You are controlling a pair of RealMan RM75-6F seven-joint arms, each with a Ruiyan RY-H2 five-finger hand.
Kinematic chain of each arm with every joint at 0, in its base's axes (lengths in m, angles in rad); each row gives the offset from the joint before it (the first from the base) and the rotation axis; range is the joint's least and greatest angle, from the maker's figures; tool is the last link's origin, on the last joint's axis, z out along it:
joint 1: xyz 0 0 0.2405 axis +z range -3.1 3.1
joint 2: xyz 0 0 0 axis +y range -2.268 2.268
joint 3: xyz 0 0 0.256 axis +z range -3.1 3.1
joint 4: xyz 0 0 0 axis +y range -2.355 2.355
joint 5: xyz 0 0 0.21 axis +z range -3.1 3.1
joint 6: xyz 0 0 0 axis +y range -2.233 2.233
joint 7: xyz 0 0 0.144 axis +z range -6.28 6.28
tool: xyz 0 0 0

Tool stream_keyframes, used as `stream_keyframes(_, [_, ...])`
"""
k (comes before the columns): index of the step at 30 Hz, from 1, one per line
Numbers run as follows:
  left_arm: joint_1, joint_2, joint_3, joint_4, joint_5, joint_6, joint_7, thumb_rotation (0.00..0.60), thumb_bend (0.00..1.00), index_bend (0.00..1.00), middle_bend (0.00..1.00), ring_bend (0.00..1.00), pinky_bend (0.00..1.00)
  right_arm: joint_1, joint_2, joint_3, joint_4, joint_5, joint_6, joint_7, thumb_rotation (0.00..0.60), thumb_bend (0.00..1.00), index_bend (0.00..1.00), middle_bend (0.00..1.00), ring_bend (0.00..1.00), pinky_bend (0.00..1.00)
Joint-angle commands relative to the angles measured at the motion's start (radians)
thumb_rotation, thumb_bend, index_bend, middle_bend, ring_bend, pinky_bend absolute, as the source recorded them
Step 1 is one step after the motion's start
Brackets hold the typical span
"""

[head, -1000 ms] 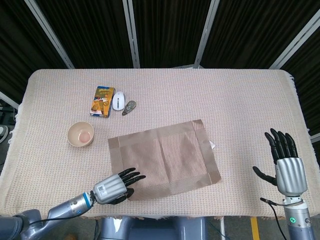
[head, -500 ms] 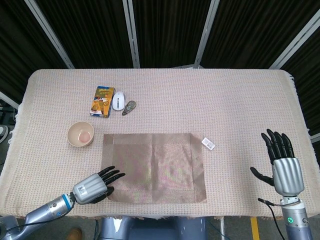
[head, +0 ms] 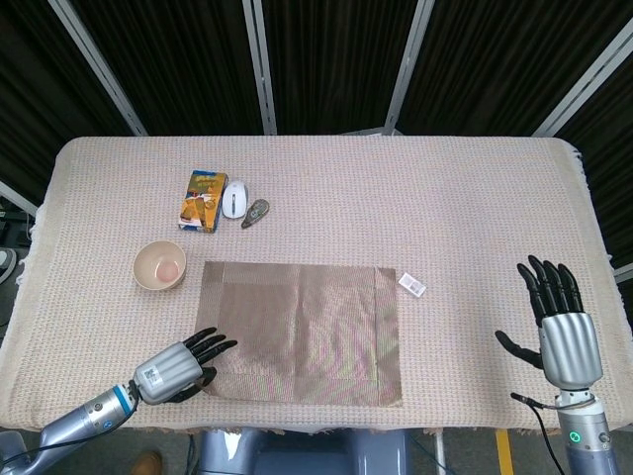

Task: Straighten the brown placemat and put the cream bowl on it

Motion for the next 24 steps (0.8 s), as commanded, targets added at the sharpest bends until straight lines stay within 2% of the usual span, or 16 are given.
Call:
stream_keyframes(1, [0.011,0.052,0.021,-0.029,0.020,0.067,-0.153,0.600,0.00,0.00,0.00,0.00,0.00,0.000,0.000,-0.001,-0.001,-0.002,-0.002,-0.002,0.600,0.00,0.00,0.00,0.00,0.00])
stream_keyframes(6, [0.030,0.124,0.009,-0.084,-0.004,0.154,-0.280,0.600,0.00,0.00,0.00,0.00,0.00,-0.001,0.001,-0.003,-0.005,-0.010,0.004,0.000,0.600,0.00,0.00,0.00,0.00,0.00])
stream_keyframes(11, [0.064,0.166,-0.084,-0.086,-0.112,0.222,-0.265,0.600,0.00,0.01,0.00,0.00,0.00,-0.004,0.005,-0.003,-0.010,-0.015,0.011,0.004,0.600,0.00,0.00,0.00,0.00,0.00])
stream_keyframes(14, [0.081,0.172,-0.143,-0.069,-0.212,0.208,-0.196,0.600,0.00,0.08,0.00,0.00,0.00,-0.005,0.008,-0.004,-0.012,-0.017,0.012,0.007,0.600,0.00,0.00,0.00,0.00,0.00])
stream_keyframes(16, [0.088,0.143,-0.187,0.023,-0.338,0.125,-0.141,0.600,0.00,0.11,0.00,0.00,0.00,-0.005,0.010,-0.005,-0.015,-0.022,0.014,0.011,0.600,0.00,0.00,0.00,0.00,0.00])
stream_keyframes(17, [0.088,0.121,-0.199,0.065,-0.362,0.103,-0.135,0.600,0.00,0.12,0.00,0.00,0.00,-0.005,0.010,-0.006,-0.016,-0.023,0.013,0.012,0.600,0.00,0.00,0.00,0.00,0.00])
stream_keyframes(24, [0.091,0.009,-0.252,0.258,-0.410,0.055,-0.154,0.600,0.00,0.20,0.00,0.00,0.00,-0.005,0.012,-0.005,-0.015,-0.021,0.010,0.012,0.600,0.00,0.00,0.00,0.00,0.00])
